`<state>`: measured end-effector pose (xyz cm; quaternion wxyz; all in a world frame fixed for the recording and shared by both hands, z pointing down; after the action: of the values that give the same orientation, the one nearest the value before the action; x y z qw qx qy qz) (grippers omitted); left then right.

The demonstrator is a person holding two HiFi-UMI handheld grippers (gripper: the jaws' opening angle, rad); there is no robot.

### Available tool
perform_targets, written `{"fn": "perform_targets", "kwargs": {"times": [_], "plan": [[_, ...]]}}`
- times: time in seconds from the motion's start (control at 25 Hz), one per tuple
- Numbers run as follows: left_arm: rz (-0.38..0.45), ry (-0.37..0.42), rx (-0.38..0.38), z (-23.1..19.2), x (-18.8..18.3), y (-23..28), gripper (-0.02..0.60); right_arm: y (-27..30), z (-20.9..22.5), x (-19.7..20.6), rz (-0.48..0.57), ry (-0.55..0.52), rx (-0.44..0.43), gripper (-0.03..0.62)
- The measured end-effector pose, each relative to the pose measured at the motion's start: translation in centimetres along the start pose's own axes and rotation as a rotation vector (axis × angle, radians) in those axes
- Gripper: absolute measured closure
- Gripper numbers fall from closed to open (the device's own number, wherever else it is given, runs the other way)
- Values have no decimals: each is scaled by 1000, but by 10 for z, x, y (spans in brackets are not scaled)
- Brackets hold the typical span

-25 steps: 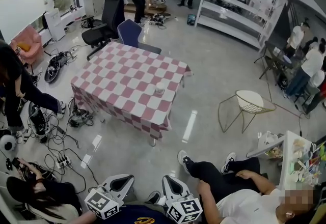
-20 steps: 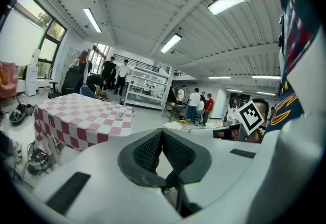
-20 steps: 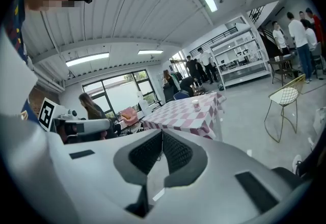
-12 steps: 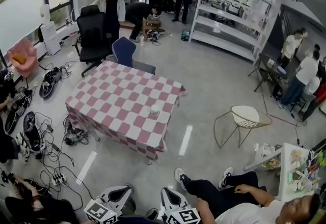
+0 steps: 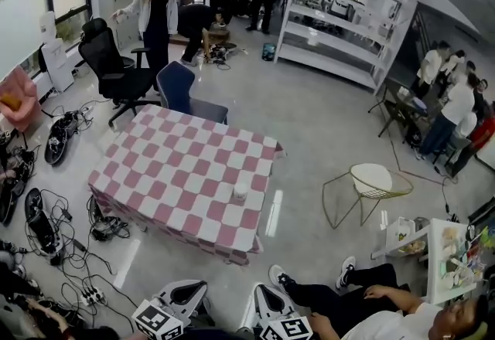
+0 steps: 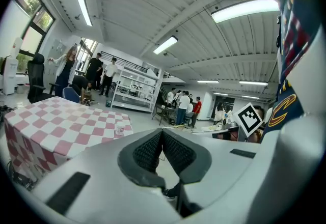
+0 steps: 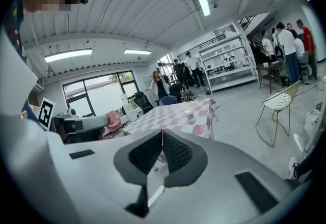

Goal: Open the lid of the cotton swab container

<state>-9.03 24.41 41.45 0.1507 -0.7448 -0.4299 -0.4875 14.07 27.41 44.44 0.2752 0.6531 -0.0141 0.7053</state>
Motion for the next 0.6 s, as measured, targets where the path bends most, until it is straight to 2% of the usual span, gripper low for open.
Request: {"fn": "perform_targets", "kwargs": {"times": [0.28, 0.6], "plan": [[1, -22, 24, -63, -12, 4, 580, 42, -11, -14, -48, -1, 37, 583], [-22, -53, 18, -95, -24, 30, 580, 91, 1, -20, -84, 21, 13, 583]]}}
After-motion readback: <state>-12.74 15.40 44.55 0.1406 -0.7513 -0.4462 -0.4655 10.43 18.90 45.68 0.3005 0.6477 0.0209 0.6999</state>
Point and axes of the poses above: the fingertips, and each gripper's own axes: y forward along the fingers, z to its right, x out of its underside, the point moved 8 cm from there along -y, backward along the fingers, and after that the axes turned 12 degrees about -y, right-handed, at the moved point
